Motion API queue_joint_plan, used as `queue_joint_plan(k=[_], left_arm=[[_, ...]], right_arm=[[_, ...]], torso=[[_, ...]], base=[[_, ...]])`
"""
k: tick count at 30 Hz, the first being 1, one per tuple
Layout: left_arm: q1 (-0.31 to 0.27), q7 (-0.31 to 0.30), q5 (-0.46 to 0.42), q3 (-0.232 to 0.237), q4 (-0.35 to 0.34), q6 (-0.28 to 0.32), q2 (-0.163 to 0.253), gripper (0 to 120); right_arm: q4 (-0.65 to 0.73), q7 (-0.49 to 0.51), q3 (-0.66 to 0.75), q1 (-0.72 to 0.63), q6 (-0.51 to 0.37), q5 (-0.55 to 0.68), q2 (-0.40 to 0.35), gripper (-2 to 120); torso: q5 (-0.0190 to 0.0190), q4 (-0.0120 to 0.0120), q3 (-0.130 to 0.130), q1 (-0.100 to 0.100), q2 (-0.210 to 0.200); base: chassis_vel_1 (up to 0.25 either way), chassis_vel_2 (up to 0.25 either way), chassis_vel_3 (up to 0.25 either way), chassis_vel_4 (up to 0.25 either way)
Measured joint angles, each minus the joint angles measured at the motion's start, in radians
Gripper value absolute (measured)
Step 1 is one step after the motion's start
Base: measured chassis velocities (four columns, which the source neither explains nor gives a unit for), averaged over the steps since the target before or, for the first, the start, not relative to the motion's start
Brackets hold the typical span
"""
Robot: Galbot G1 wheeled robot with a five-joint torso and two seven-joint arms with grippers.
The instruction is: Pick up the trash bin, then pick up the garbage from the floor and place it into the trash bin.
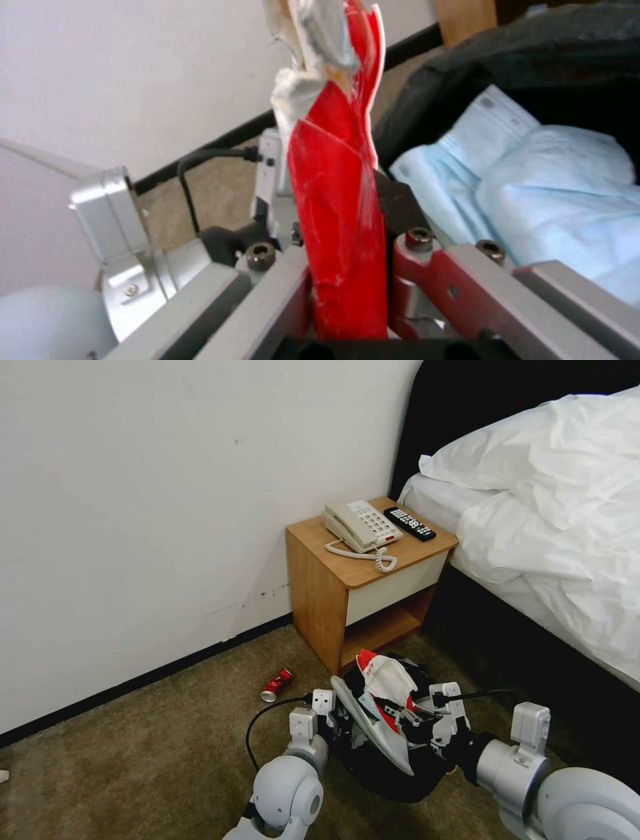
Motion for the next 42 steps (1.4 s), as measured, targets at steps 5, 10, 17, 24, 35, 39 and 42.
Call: queue_joint_plan(k=[5,10,17,24,35,39,42], left_arm=[[0.003,-0.002,-0.012,-0.005,0.003,-0.012,0.007,0],[0.01,-0.004,-0.046,-0.021,0.01,-0.032,0.019,0],[0.022,-0.01,-0.096,-0.038,0.002,-0.053,0.049,0],[0.025,-0.029,-0.15,-0.058,-0.019,-0.059,0.064,0],[0.022,-0.033,-0.173,-0.06,-0.035,-0.067,0.059,0],[0.022,-0.031,-0.174,-0.061,-0.04,-0.071,0.054,0],[0.021,-0.03,-0.174,-0.063,-0.041,-0.071,0.053,0]], right_arm=[[-0.022,-0.006,-0.028,0.027,0.004,0.002,0.012,2],[-0.045,-0.045,-0.027,0.036,0.02,0.001,0.026,2],[-0.076,-0.075,-0.002,0.038,0.046,0.002,0.037,2],[-0.118,-0.084,0.016,0.055,0.064,0.009,0.05,2],[-0.161,-0.077,-0.009,0.042,0.059,-0.009,0.069,2],[-0.17,-0.066,-0.031,0.037,0.047,-0.021,0.072,2],[-0.172,-0.062,-0.046,0.035,0.041,-0.028,0.074,2]], torso=[[0.0001,0.0001,0.0,0.0,0.0],[0.0011,-0.0003,0.0,0.0,0.0],[0.0016,-0.0004,0.0,0.0,0.0],[0.0017,-0.0001,0.0,0.0,0.0],[0.0017,-0.0002,0.0,0.0,0.0],[0.0017,-0.0003,0.0,0.0,0.0],[0.0017,-0.0002,0.0,0.0,0.0]], base=[[0.0,0.0,0.0,0.0],[0.0,0.0,0.0,0.0],[0.0,0.0,0.0,0.0],[0.0,0.0,0.0,0.0],[0.0,0.0,0.0,0.0],[0.0,0.0,0.0,0.0],[0.0,0.0,0.0,0.0]])
